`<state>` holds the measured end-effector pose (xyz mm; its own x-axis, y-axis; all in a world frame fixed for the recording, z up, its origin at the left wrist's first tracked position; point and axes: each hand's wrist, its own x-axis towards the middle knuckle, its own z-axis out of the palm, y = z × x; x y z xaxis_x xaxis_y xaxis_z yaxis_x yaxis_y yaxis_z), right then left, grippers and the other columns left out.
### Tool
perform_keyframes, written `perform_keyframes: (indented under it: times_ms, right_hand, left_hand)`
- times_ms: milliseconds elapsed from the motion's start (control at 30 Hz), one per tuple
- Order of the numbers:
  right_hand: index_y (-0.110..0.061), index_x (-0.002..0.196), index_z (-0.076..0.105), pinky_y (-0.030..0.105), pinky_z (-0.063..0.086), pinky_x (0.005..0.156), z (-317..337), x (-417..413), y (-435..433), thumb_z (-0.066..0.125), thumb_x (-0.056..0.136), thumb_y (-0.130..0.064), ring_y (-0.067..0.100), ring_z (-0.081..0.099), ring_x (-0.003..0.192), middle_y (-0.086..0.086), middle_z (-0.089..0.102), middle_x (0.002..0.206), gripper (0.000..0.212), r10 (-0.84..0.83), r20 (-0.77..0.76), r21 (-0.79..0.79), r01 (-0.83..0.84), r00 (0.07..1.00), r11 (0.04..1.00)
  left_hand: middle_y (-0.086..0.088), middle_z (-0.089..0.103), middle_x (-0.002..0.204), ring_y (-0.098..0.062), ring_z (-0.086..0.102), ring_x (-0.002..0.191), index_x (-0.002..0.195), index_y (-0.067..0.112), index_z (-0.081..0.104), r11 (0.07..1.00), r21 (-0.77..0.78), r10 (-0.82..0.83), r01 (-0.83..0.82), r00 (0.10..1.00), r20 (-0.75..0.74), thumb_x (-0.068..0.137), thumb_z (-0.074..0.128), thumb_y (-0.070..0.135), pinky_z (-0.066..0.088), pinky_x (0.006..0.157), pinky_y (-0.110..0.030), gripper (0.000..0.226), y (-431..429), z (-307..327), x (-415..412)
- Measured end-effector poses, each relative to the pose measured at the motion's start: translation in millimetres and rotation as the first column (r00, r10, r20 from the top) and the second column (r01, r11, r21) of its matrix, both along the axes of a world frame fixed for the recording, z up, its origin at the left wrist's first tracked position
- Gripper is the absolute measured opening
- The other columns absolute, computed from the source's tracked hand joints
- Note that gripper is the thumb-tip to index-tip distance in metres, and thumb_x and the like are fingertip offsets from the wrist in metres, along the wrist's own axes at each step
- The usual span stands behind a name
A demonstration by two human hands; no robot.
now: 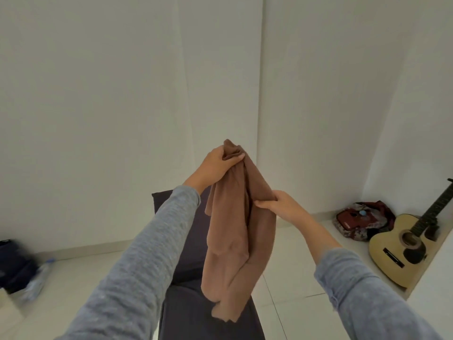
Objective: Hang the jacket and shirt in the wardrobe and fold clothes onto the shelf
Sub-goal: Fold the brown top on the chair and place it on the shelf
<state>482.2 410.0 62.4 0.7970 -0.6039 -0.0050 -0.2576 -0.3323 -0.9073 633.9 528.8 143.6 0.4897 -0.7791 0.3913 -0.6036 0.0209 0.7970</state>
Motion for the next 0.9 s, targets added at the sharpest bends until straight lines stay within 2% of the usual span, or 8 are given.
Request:
perform_keyframes:
  times_ms: [100,267,367,433,500,567,767,900]
  right_hand:
    - [-0.017,0.117,0.063,0.029,0.047,0.089,-3.3,4.5,2.6,0.061,0.087,-0.022,0.018,0.062,0.103,0.002,0.066,0.113,0.031,-0.092,0.073,0.025,0.090,0.993,0.996]
    - [-0.011,0.116,0.058,0.030,0.043,0.088,-6.6,16.2,9.5,0.053,0.089,-0.017,0.020,0.057,0.106,0.005,0.061,0.114,0.027,-0.133,0.055,-0.011,0.134,0.990,0.991]
    - [-0.007,0.106,0.060,0.032,0.044,0.082,-8.2,17.2,11.2,0.056,0.087,-0.015,0.021,0.058,0.098,0.006,0.063,0.106,0.022,-0.158,0.072,0.002,0.158,0.985,0.987]
    - [-0.004,0.084,0.057,0.030,0.040,0.068,-9.6,15.3,14.0,0.060,0.083,-0.013,0.020,0.056,0.080,0.007,0.061,0.085,0.009,-0.199,0.106,-0.032,0.203,0.974,0.979]
    - [-0.013,0.062,0.042,0.025,0.029,0.053,-15.1,12.7,18.0,0.063,0.080,-0.010,0.015,0.041,0.061,0.002,0.046,0.063,0.028,-0.259,0.138,-0.090,0.272,0.956,0.958]
    - [-0.017,0.055,0.031,0.021,0.023,0.045,-23.6,8.3,23.0,0.065,0.077,-0.008,0.013,0.031,0.055,-0.001,0.036,0.056,0.041,-0.321,0.162,-0.151,0.345,0.933,0.926]
    - [-0.018,0.059,0.037,0.016,0.031,0.046,-64.2,-1.6,32.5,0.076,0.064,-0.005,0.017,0.042,0.060,-0.002,0.047,0.061,0.041,-0.303,-0.014,-0.233,0.292,0.953,0.928]
    - [-0.019,0.068,0.052,0.028,0.044,0.070,-82.7,-4.2,48.9,0.075,0.070,-0.018,0.024,0.057,0.082,0.005,0.063,0.086,0.023,-0.209,-0.260,-0.315,0.122,0.943,0.941]
  left_hand:
    - [-0.006,0.060,0.108,-0.014,0.053,0.096,0.106,0.002,0.061,0.978,0.098,0.172,-0.184,0.978,0.114,0.092,0.058,0.028,0.036,0.072,-0.015,0.030,8.4,-19.9,20.4]
    - [-0.021,0.059,0.111,-0.028,0.056,0.096,0.107,-0.006,0.056,0.898,0.306,0.265,-0.317,0.943,0.199,0.097,0.048,0.024,0.037,0.073,-0.024,0.032,22.4,-53.3,32.1]
    - [-0.024,0.058,0.115,-0.032,0.056,0.103,0.111,-0.007,0.055,0.894,0.233,0.353,-0.383,0.922,0.159,0.097,0.047,0.014,0.038,0.076,-0.023,0.026,28.7,-62.4,30.9]
    - [-0.021,0.058,0.118,-0.031,0.055,0.110,0.115,-0.006,0.051,0.890,0.143,0.431,-0.433,0.901,0.048,0.096,0.046,0.006,0.038,0.082,-0.021,0.023,35.3,-68.2,29.9]
    - [-0.020,0.058,0.116,-0.028,0.056,0.107,0.112,-0.004,0.048,0.876,0.087,0.480,-0.474,0.875,-0.060,0.095,0.046,0.004,0.038,0.083,-0.022,0.019,42.3,-78.1,31.7]
    - [-0.019,0.057,0.114,-0.024,0.054,0.097,0.110,-0.002,0.045,0.859,0.085,0.511,-0.505,0.855,-0.084,0.095,0.042,0.004,0.038,0.080,-0.026,0.016,51.0,-90.0,31.7]
    - [-0.009,0.051,0.100,-0.021,0.050,0.089,0.109,0.004,0.045,0.821,0.135,0.560,-0.555,0.829,-0.001,0.095,0.028,-0.002,0.037,0.076,-0.030,0.022,77.7,-116.9,21.0]
    - [-0.007,0.047,0.099,-0.024,0.048,0.090,0.106,0.005,0.046,0.773,0.139,0.612,-0.620,0.785,0.097,0.093,0.028,-0.003,0.036,0.080,-0.031,0.024,104.0,-129.1,14.6]
